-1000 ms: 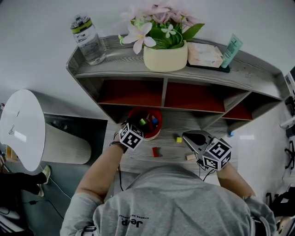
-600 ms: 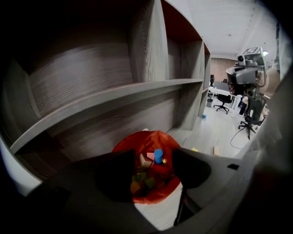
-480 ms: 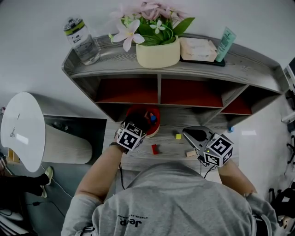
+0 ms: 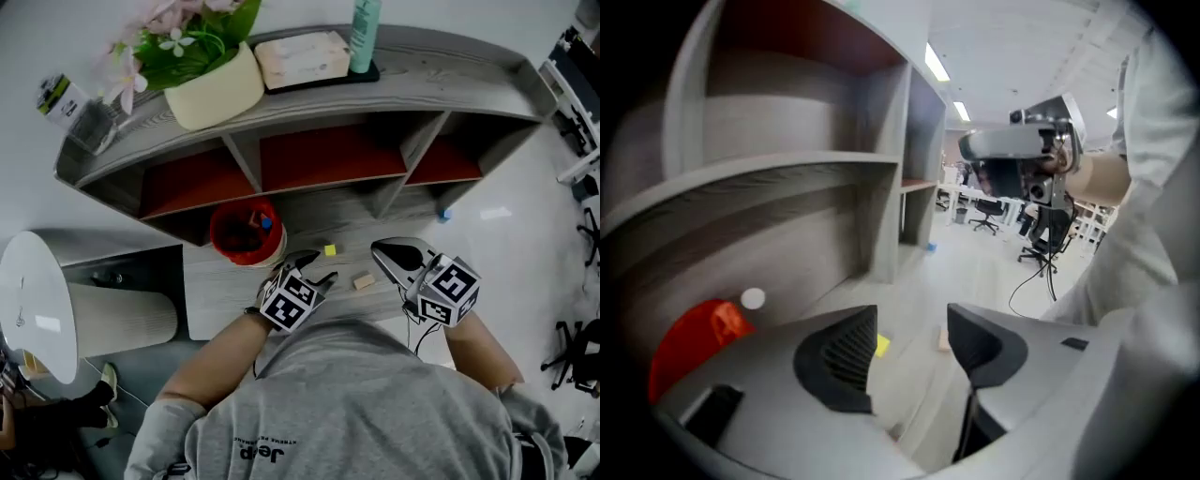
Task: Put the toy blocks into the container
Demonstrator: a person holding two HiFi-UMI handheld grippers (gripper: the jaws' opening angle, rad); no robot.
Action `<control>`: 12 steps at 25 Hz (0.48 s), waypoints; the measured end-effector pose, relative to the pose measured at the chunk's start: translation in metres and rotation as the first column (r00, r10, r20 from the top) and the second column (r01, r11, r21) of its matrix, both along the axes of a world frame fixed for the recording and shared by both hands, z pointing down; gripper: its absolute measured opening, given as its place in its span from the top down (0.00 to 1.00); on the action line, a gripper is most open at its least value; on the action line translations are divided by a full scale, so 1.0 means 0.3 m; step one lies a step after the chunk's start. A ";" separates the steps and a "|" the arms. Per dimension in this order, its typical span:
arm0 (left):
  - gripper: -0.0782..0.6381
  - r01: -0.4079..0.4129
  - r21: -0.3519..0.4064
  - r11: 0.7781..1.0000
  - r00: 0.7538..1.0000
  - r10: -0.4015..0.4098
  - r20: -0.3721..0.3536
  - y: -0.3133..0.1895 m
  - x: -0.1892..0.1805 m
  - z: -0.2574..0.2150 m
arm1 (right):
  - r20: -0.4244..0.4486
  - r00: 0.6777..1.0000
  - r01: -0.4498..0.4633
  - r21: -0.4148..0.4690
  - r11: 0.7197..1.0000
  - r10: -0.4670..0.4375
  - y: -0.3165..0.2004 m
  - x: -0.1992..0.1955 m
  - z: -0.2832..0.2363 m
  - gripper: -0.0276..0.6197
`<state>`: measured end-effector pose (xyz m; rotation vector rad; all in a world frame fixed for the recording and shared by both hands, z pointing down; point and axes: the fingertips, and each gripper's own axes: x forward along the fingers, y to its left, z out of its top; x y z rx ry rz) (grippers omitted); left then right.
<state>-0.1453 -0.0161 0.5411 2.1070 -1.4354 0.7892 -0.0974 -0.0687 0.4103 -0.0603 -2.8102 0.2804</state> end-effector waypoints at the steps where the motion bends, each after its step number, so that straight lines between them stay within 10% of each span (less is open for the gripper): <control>1: 0.55 -0.024 -0.021 0.999 1.000 0.024 -0.002 -0.020 0.057 0.043 | -0.006 1.000 -0.017 -0.002 1.000 0.017 -0.015 0.042 0.010 0.96; 12: 0.54 -0.192 -0.312 0.930 0.964 0.239 0.118 -0.142 0.408 0.559 | -0.069 0.972 -0.229 -0.071 0.971 0.224 -0.187 0.522 0.165 0.96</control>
